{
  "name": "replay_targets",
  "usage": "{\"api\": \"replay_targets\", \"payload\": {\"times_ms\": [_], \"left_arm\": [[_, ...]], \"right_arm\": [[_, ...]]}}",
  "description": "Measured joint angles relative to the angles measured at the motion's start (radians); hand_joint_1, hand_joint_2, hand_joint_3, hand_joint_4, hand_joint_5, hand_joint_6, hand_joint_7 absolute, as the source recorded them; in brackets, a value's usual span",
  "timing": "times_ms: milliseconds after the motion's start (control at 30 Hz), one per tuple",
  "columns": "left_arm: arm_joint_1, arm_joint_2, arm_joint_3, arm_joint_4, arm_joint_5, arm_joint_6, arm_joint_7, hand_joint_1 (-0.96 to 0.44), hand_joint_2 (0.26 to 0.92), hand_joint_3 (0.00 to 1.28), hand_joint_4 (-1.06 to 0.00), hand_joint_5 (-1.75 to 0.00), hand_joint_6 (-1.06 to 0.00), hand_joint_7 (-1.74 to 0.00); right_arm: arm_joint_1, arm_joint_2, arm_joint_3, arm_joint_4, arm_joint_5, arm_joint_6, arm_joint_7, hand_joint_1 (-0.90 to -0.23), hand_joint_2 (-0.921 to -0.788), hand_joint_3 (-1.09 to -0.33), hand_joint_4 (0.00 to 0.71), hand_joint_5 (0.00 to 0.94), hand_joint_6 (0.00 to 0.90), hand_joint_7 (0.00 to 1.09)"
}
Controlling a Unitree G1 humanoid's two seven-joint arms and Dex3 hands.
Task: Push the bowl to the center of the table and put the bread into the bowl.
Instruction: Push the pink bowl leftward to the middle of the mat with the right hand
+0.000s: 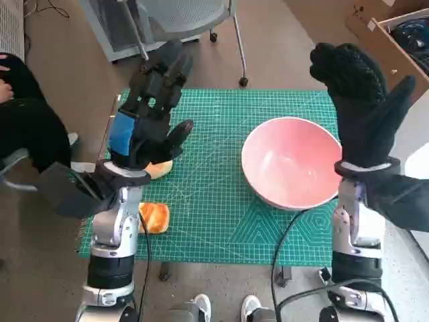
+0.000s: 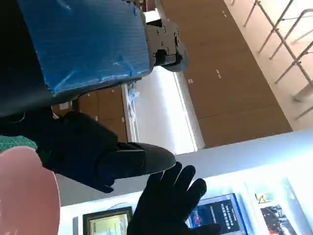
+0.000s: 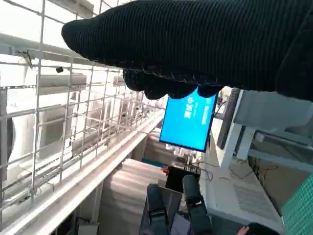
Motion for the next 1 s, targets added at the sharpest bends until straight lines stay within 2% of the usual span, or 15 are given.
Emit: {"api": "replay_targets", "payload": {"times_ms": [1000], "left_arm": [[0.000,0.002,-0.001,0.004,0.000,0.000,-0.013,-0.53,0.764,0.42,0.00,-0.21,0.00,-0.57]], "right_arm": [[0.000,-0.003,0.000,0.011,0.003,-0.003,0.011,-0.530,-0.921,-0.536,0.352,0.003,0.245,0.42]]}}
